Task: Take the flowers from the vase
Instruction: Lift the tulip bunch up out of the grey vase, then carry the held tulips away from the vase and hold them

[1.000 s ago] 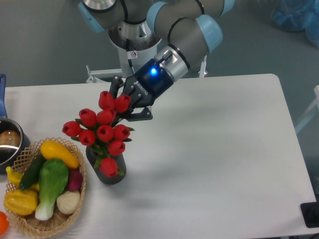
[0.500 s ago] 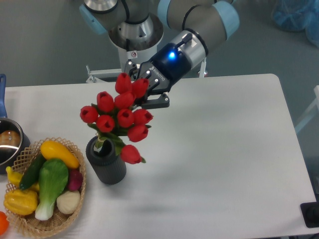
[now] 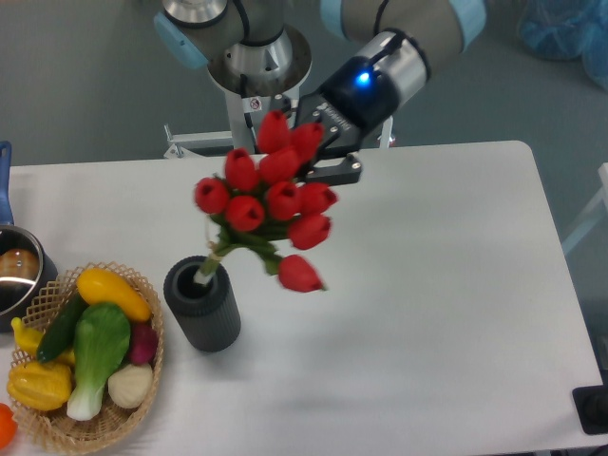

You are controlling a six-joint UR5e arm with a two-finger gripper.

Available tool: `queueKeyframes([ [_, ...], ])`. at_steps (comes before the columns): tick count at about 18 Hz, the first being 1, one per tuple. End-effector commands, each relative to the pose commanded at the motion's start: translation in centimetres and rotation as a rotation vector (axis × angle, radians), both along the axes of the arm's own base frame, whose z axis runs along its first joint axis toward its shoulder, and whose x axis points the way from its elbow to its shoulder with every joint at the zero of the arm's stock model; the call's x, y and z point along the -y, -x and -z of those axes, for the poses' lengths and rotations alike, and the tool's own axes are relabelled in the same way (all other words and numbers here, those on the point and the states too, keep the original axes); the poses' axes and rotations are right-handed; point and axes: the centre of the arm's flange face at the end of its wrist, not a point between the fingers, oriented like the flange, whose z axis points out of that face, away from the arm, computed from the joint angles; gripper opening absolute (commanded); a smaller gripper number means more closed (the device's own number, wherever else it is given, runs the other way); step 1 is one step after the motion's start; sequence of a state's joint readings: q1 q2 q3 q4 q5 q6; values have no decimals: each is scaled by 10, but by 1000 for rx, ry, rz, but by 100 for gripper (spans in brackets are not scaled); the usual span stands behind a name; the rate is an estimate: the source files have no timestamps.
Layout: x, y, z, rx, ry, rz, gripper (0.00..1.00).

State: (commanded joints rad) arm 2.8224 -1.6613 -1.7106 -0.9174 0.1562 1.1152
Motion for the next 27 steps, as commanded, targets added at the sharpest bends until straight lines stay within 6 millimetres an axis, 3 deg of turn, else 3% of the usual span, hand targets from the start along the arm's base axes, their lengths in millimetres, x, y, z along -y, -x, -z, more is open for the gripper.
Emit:
queueKeyframes([
  [6, 20, 35, -2, -164, 193, -137, 0],
  [11, 30, 53, 17, -280, 376, -206, 0],
  [16, 38, 75, 40, -286, 430, -219, 0],
  [20, 44, 98, 49, -387, 460, -197, 0],
  [25, 47, 109, 47, -407, 664, -220, 0],
  [27, 38, 108, 43, -423, 762, -209, 0],
])
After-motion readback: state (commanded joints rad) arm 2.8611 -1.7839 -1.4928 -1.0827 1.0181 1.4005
